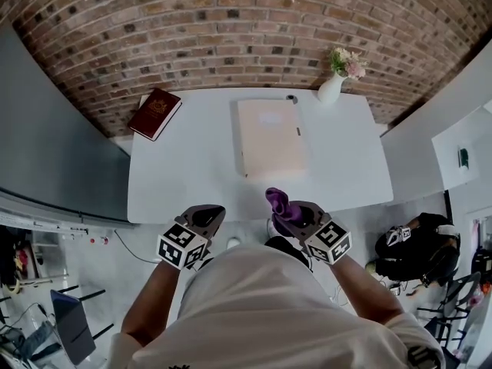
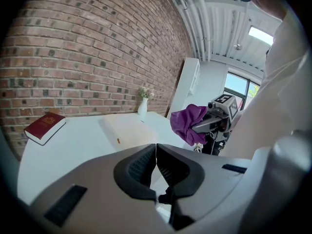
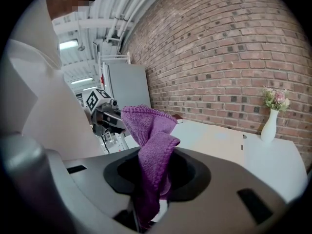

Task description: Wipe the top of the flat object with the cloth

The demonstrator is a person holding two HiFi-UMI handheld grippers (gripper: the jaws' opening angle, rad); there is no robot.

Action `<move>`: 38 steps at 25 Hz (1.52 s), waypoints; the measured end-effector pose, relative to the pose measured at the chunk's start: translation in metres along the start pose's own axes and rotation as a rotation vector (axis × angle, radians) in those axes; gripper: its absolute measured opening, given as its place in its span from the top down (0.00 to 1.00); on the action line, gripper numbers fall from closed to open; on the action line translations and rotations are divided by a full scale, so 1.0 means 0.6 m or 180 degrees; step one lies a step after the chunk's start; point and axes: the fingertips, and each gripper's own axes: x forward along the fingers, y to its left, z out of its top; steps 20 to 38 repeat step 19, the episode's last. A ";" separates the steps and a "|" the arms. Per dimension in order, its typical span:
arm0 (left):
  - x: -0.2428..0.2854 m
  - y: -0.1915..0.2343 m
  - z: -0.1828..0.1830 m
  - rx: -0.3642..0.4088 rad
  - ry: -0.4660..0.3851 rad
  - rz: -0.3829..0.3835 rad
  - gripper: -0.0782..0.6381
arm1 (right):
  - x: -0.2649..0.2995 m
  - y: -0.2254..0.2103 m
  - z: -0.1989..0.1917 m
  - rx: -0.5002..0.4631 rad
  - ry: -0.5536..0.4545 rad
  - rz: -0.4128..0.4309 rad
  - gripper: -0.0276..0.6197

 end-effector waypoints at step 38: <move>0.080 -0.006 -0.001 -0.0016 0.0169 -0.0014 0.86 | -0.016 -0.064 -0.035 0.0090 0.0031 0.0049 0.74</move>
